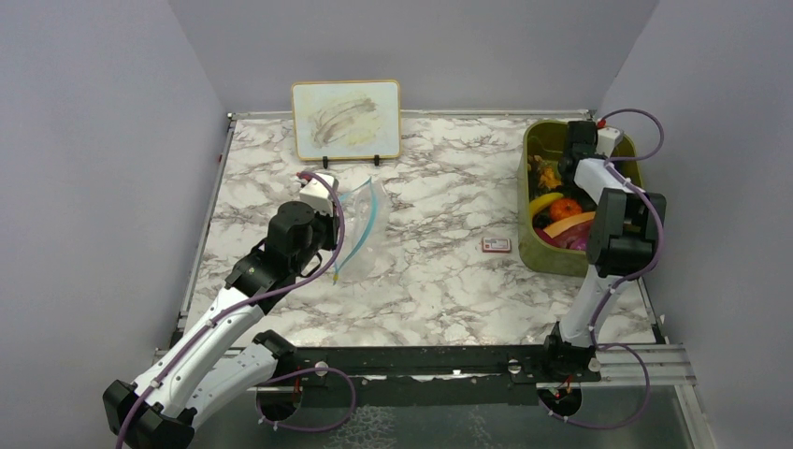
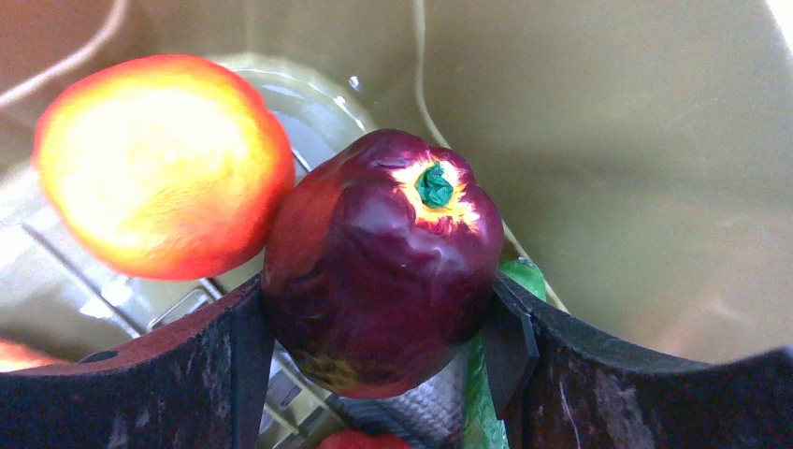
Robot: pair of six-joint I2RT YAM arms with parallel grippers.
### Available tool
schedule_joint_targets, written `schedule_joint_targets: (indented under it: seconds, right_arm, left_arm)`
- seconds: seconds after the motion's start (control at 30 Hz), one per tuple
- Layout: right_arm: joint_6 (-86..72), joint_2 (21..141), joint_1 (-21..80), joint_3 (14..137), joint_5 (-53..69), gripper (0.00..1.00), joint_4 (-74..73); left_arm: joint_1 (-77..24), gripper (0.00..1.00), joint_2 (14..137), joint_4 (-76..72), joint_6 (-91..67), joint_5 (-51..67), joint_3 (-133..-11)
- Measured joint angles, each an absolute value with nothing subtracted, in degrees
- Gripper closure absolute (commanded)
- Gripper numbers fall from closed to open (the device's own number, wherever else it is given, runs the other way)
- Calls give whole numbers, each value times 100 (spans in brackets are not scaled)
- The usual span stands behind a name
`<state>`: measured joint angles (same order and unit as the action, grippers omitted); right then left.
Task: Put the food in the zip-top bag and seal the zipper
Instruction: Pick up the fake fruit from the bin.
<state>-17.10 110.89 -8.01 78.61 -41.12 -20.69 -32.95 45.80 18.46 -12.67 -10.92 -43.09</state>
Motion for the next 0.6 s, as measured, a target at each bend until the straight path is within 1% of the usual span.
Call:
schedule_joint_targets:
  seconds: [0.33, 0.6]
  right_arm:
    - [-1778, 10326, -801, 7863, -3199, 39, -2694]
    - [-1772, 9507, -794, 7854, -2150, 40, -3006]
  left_arm:
    - [-3284, 100, 4469, 1846, -1299, -1076, -4309]
    - [-3269, 100, 4619, 1835, -1409, -1028, -4381]
